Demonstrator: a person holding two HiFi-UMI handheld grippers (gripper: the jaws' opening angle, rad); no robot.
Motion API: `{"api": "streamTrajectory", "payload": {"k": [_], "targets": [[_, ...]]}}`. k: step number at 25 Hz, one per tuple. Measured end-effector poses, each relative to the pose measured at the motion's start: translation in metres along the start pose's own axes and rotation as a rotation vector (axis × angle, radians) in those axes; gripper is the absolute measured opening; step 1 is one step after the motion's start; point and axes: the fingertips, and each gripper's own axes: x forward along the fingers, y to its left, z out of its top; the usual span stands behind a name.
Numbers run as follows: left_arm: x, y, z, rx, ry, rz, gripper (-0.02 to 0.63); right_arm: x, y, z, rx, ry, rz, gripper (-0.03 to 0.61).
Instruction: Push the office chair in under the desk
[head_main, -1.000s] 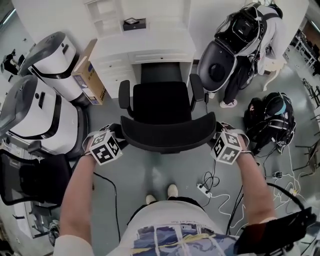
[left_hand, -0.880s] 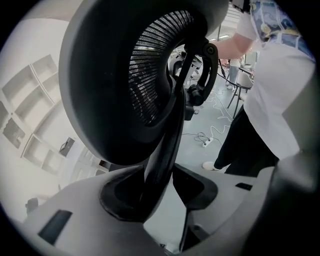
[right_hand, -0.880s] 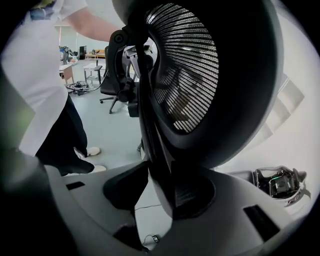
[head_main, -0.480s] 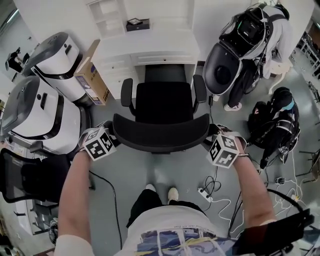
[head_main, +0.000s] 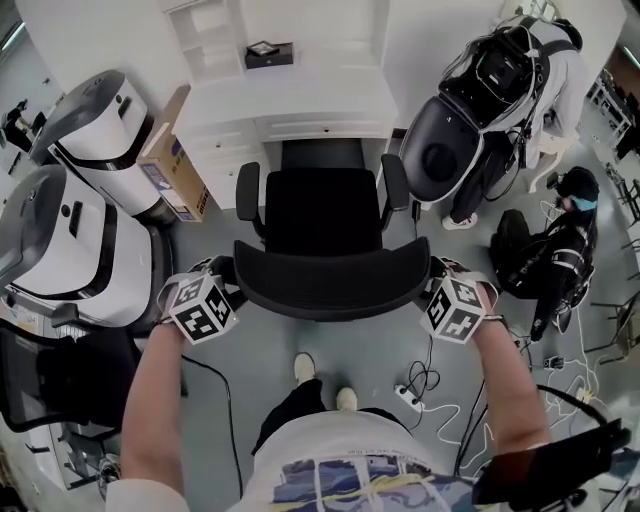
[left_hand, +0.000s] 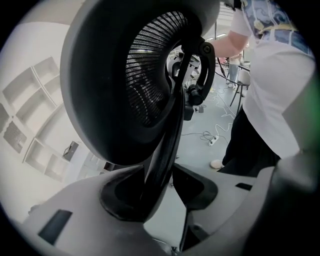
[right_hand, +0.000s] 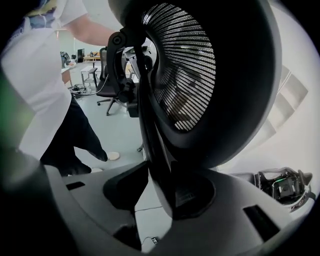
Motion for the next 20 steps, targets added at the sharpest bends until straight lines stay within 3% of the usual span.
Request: {"api": "streamTrajectory", "payload": {"k": [11,20], "targets": [[0.012,0.034,-0.005,0.061,-0.030,-0.018,0.186,0.018,-0.024,0.006,0.085,0.076,-0.032,0.166],[0.026,0.073,-0.006,0.063,-0.030,-0.017,0.187,0.035,-0.056,0.012,0.077,0.076,-0.025,0.164]]}}
